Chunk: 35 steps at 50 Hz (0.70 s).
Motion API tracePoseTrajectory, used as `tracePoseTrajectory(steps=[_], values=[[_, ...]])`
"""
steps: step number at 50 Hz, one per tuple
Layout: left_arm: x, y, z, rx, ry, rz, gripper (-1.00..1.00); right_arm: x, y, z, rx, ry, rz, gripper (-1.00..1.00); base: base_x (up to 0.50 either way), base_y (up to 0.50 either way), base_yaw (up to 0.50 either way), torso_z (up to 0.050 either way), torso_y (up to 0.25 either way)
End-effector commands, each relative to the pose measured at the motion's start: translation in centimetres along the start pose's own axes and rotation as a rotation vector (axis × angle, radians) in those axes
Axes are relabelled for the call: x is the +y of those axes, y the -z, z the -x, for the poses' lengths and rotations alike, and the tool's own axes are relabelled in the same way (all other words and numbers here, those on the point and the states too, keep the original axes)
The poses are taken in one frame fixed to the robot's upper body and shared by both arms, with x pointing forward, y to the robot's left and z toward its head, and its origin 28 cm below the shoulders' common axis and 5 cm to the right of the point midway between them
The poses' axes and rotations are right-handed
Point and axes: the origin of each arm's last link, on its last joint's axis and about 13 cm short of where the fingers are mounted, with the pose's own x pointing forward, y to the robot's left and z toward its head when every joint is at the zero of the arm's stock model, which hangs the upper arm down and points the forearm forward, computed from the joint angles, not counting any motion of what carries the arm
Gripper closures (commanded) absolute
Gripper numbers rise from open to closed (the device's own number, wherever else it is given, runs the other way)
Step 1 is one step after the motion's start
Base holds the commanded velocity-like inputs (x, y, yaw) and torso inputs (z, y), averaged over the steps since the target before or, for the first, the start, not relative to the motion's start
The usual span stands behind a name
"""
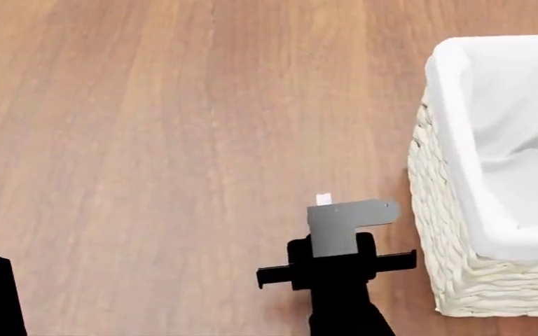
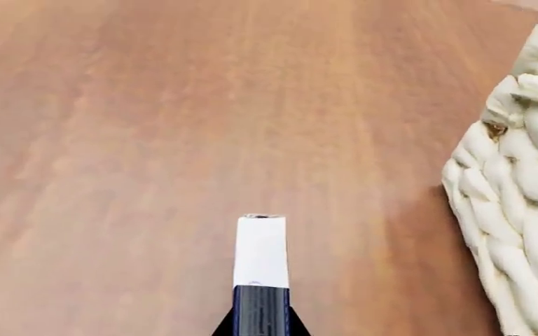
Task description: Pick up the cream cheese box, and put it in the basket.
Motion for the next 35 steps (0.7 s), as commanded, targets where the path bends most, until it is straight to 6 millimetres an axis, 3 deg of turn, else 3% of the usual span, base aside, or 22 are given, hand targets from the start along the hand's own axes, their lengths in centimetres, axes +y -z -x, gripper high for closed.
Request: tracePoseTrajectory(steps=[1,6,15,22,35], values=[[0.0,0.0,0.1,0.002,0.002,0.003,-1.0,-0.1,-5.0,2.8,-0.137,-0.021,0.008,1.0,0.0,0.0,0.0,0.0,0.0],[0.0,-0.1,0.0,0.002,0.001,0.005,-1.0,0.0,-7.6,4.3,-0.216,-0.029,0.013,1.0,0.0,0.0,0.0,0.0,0.0],[0.0,-0.2,0.0,0.006,0.002,0.009,-1.0,0.2,-10.4,6.6,-0.314,-0.057,0.018,1.0,0.0,0.0,0.0,0.0,0.0],[0.0,-0.2,0.0,0.013,0.004,0.01,-1.0,0.4,-12.0,8.2,-0.373,-0.075,0.02,1.0,0.0,0.0,0.0,0.0,0.017],[0.0,-0.2,0.0,0.016,0.006,0.008,-1.0,0.6,-13.0,9.4,-0.416,-0.093,0.025,1.0,0.0,0.0,0.0,0.0,0.215]])
